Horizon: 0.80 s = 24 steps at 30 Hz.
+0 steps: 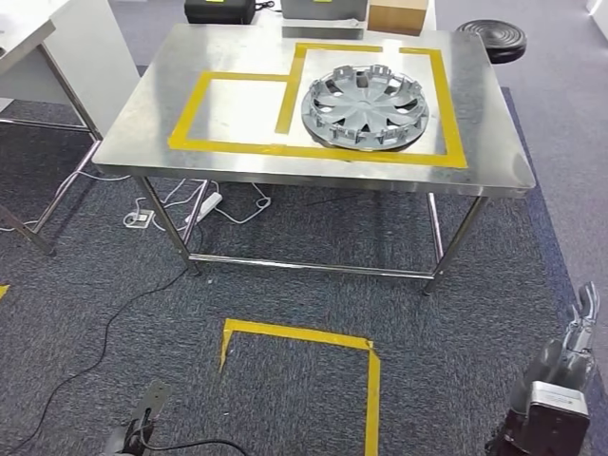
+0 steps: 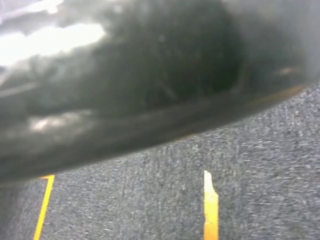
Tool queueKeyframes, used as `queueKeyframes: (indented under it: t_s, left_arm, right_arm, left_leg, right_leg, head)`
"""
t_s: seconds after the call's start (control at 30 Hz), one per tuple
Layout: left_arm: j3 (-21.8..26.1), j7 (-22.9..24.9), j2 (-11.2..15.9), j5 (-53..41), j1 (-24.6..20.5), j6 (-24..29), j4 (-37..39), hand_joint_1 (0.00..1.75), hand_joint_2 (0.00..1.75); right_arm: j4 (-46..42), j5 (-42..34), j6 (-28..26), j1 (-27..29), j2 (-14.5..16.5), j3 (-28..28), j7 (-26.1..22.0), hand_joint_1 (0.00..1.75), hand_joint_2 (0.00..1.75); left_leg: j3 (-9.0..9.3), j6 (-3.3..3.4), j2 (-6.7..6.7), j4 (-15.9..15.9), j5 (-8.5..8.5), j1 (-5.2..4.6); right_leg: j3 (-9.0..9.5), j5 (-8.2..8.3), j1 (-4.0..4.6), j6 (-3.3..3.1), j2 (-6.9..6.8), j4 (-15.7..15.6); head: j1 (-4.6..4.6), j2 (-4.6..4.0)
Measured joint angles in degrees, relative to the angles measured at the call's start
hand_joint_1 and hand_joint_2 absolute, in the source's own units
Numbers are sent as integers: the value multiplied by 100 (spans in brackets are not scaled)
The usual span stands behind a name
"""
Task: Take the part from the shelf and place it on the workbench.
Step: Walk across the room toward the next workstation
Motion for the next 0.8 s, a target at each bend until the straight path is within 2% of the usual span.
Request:
queueKeyframes:
  t_s: [0.03, 0.1, 0.13, 0.17, 0.2, 0.23, 0.27, 0.3, 0.33, 0.37, 0.4, 0.47, 0.5, 0.53, 0.6, 0.63, 0.67, 0.7, 0.73, 0.77, 0.8]
  left_arm:
    - [3, -1, -2, 2, 7, 2, 0, 0, 0]
    - [5, -5, -7, 5, 14, 3, 0, 0, 0]
    - [6, -8, -8, 5, 15, 3, 0, 0, 0]
    - [8, -11, -6, 5, 16, 4, 0, 0, 0]
    - [11, -12, -4, 5, 17, 4, 0, 0, 0]
    - [15, -13, -2, 5, 17, 5, 0, 0, 0]
    - [20, -13, -1, 5, 16, 4, 0, 0, 0]
    - [24, -14, 0, 4, 13, 4, 0, 0, 0]
    - [29, -14, -1, 4, 10, 4, 0, 0, 0]
    - [35, -15, -2, 3, 6, 4, 0, 0, 0]
    - [41, -17, -4, 3, 3, 5, 0, 0, 0]
    - [60, -25, -12, 2, 13, 5, 1, 0, 0]
    - [71, -29, -14, 2, 19, 5, 2, 0, 0]
    - [83, -33, -14, 0, 24, 6, 2, 0, 0]
    - [102, -39, -7, -9, 24, 6, 2, 0, 0]
    - [107, -40, -5, -19, 24, 5, 2, 0, 0]
    - [109, -41, -6, -28, 25, 5, 2, 0, 0]
    - [110, -41, -8, -37, 26, 5, 2, 0, 0]
    - [111, -41, -9, -42, 27, 5, 2, 0, 0]
    - [113, -41, -9, -44, 27, 5, 2, 0, 0]
    - [116, -41, -11, -45, 27, 5, 2, 0, 0]
  right_arm:
    - [67, 24, 22, -3, 3, -34, 4, 0, 0]
    - [198, 83, 52, -5, 7, -111, -2, 0, 0]
    - [258, 103, 60, -5, 7, -152, -4, 0, 0]
    - [316, 116, 69, -6, 7, -193, -4, 0, 0]
    - [364, 128, 76, -5, 7, -228, -2, 0, 0]
    - [403, 140, 83, -5, 7, -258, 1, 0, 0]
    - [434, 152, 91, -6, 7, -282, 4, 0, 0]
    - [460, 163, 95, -9, 8, -303, 6, 0, 0]
    - [483, 170, 98, -13, 8, -322, 8, 0, 0]
    - [502, 177, 99, -19, 9, -339, 9, 0, 0]
    - [522, 190, 105, -25, 10, -360, 20, 0, 0]
    - [583, 243, 135, -28, 17, -427, 66, 0, 0]
    - [633, 268, 169, -29, 22, -480, 96, 0, 0]
    - [700, 282, 218, -34, 30, -541, 117, 0, 0]
    - [903, 280, 364, -66, 52, -694, 131, 0, 0]
    - [1035, 280, 442, -90, 68, -782, 120, 0, 0]
    - [1176, 284, 510, -115, 84, -876, 101, 0, 0]
    - [1308, 287, 559, -139, 101, -970, 77, 0, 0]
    - [1419, 290, 591, -162, 117, -1055, 54, 0, 0]
    - [1506, 291, 610, -184, 131, -1125, 36, 0, 0]
    - [1571, 291, 622, -208, 143, -1180, 25, 0, 0]
  left_leg:
    - [-85, -24, -3, 241, -255, 3]
    - [-282, -54, -4, 1034, -836, 2]
    - [-344, -60, -4, 1394, -991, 1]
    - [-347, -58, -4, 1633, -1020, 0]
    - [-256, -49, -4, 1656, -910, -1]
    - [-64, -33, -4, 1468, -728, -2]
    - [210, -13, -5, 1112, -568, -2]
    - [521, 6, -6, 662, -486, -7]
    - [787, 27, -8, 246, -489, -12]
    - [952, 44, -10, -44, -534, -19]
    - [1011, 65, -13, -189, -572, -30]
    - [940, 132, -1, -215, -543, -29]
    - [894, 180, 9, -209, -500, -23]
    - [846, 222, 19, -211, -451, -14]
    - [730, 277, 26, -209, -342, -16]
    - [659, 284, 26, -205, -284, -22]
    - [581, 288, 26, -198, -224, -28]
    - [499, 287, 25, -186, -167, -33]
    - [416, 282, 23, -169, -113, -37]
    - [339, 274, 19, -150, -63, -41]
    - [272, 259, 16, -134, -13, -50]
  right_leg:
    - [-50, 55, -10, -45, -6, -6]
    - [-189, 162, -7, -81, -14, -3]
    - [-263, 218, -6, -79, -18, -1]
    - [-343, 276, -5, -74, -21, 5]
    - [-420, 329, -5, -65, -22, 15]
    - [-491, 377, -5, -51, -21, 29]
    - [-551, 417, -5, -34, -19, 47]
    - [-604, 449, 5, -13, -19, 73]
    - [-649, 486, 15, 12, -21, 96]
    - [-693, 530, 24, 37, -23, 115]
    - [-732, 578, 30, 64, -26, 127]
    - [-808, 618, 21, 123, -20, 149]
    - [-862, 505, 16, 159, -15, 236]
    - [-936, 295, 10, 196, -10, 429]
    - [-1129, -277, -1, 254, -11, 1143]
    - [-1198, -466, -6, 270, -12, 1521]
    - [-1212, -523, -7, 274, -12, 1784]
    - [-1139, -444, -7, 270, -12, 1860]
    - [-968, -278, -6, 256, -11, 1731]
    - [-706, -110, -4, 234, -11, 1422]
    - [-388, -52, 4, 206, -10, 985]
  head:
    - [-7, 0]
    - [-18, 0]
    - [-21, 0]
    - [-21, 0]
    - [-22, 0]
    - [-23, 0]
    - [-23, 0]
    - [-23, 0]
    - [-21, 0]
    - [-21, 0]
    - [-18, 0]
    - [-20, 0]
    - [-12, 0]
    - [-5, 0]
    - [16, 0]
    - [20, 0]
    - [22, 0]
    - [22, 0]
    - [24, 0]
    - [23, 0]
    - [23, 0]
